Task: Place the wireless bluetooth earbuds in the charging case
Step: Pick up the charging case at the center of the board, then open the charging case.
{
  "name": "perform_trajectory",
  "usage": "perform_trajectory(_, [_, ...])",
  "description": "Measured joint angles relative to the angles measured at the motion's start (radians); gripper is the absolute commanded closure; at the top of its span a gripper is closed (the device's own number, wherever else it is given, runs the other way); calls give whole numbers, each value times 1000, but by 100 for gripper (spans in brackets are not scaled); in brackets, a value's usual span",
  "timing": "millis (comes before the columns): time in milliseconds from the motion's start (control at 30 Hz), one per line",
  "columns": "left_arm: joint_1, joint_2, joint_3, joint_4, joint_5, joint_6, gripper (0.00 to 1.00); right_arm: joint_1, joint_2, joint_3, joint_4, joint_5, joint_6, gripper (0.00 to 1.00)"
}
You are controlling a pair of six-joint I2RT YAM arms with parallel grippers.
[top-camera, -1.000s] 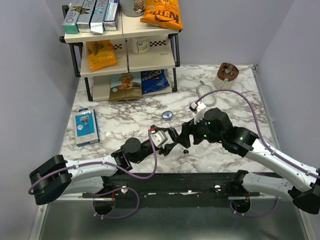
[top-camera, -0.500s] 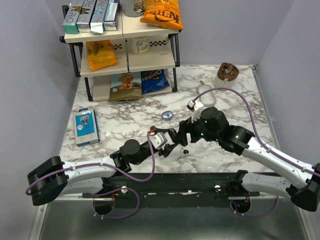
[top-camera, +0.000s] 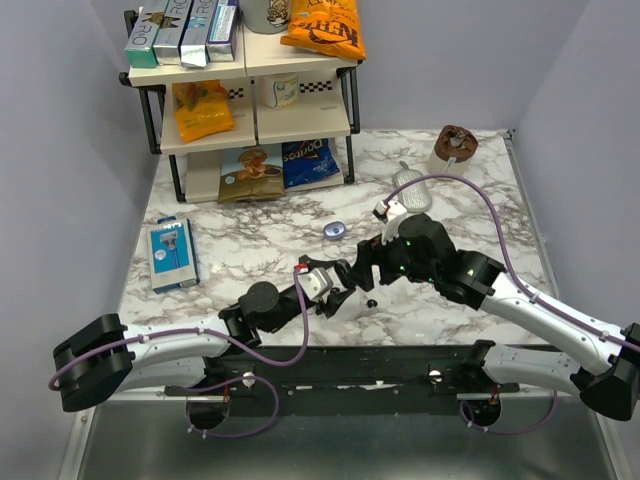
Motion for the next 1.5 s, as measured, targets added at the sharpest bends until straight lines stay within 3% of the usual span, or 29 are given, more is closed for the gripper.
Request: perform_trajectory(1500, [-25,-57,-11,-16,-29,19,100,0,16,19,11,-16,1,16])
